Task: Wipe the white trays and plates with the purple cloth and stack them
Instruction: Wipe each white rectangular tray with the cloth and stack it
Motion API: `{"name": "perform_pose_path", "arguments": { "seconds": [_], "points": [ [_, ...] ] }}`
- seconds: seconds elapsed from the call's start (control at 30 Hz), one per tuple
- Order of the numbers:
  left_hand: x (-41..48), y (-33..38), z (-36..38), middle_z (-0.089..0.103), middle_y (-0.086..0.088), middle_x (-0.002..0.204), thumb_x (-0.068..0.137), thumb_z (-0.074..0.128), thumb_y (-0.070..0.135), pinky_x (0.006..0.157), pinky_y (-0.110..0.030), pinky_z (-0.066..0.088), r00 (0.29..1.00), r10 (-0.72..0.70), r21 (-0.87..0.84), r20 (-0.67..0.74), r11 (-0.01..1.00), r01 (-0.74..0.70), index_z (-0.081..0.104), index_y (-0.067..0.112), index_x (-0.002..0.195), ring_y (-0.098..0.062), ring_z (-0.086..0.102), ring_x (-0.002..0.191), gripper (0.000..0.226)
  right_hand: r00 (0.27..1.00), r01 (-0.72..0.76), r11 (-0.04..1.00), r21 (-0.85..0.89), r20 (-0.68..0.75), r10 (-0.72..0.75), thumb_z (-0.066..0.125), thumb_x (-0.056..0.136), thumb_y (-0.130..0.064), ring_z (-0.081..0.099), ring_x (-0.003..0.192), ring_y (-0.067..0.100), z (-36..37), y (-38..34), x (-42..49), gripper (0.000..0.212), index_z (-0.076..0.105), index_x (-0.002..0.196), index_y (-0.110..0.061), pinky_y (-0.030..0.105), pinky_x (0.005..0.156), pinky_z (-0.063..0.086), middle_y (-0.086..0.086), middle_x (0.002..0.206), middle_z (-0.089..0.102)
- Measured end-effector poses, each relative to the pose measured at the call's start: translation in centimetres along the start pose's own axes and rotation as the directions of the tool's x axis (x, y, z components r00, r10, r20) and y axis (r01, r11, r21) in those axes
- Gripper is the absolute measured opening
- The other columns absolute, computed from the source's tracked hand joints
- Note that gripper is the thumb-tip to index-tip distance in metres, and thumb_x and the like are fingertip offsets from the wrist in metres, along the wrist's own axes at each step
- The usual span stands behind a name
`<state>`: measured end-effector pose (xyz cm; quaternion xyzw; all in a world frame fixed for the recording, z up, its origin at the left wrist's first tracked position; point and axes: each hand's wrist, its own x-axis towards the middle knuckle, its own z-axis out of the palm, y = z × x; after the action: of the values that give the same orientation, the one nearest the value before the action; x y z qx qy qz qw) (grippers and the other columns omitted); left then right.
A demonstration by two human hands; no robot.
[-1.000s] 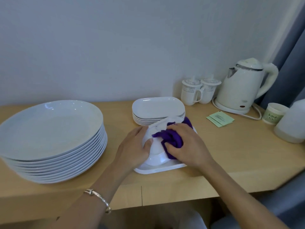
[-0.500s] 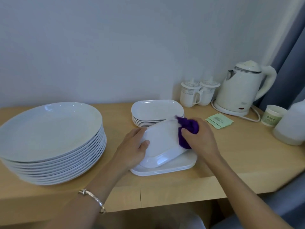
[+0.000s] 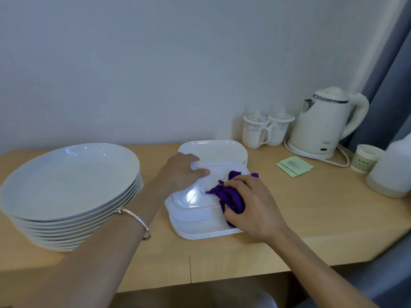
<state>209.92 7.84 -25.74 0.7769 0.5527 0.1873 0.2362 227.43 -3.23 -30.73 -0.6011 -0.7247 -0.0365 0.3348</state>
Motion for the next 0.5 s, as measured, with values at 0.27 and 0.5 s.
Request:
{"name": "perform_pose_path", "arguments": {
  "seconds": [0.27, 0.5],
  "points": [
    [0.0, 4.5, -4.8, 0.054, 0.003, 0.099, 0.083, 0.071, 0.029, 0.07, -0.03, 0.038, 0.961, 0.224, 0.003, -0.164, 0.974, -0.227, 0.051, 0.026, 0.098, -0.018, 0.05, 0.089, 0.025, 0.991, -0.027, 0.997, 0.072, 0.133, 0.017, 0.061, 0.072, -0.042, 0.05, 0.106, 0.013, 0.7, -0.8, 1.2, 0.046, 0.064, 0.114, -0.024, 0.028, 0.093, 0.042, -0.007, 0.113, 0.059],
    [2.4, 3.5, -1.2, 0.05, 0.001, 0.1, 0.083, 0.068, 0.023, 0.083, -0.035, 0.035, 0.852, 0.349, 0.26, -0.39, 0.93, -0.261, 0.06, 0.022, 0.105, -0.024, 0.047, 0.104, 0.024, 0.94, -0.144, 0.986, 0.077, 0.322, 0.112, 0.065, 0.078, -0.035, 0.046, 0.108, 0.011, 1.4, -0.6, 2.6, 0.041, 0.058, 0.117, -0.027, 0.017, 0.086, 0.03, -0.011, 0.12, 0.051]
  ]
}}
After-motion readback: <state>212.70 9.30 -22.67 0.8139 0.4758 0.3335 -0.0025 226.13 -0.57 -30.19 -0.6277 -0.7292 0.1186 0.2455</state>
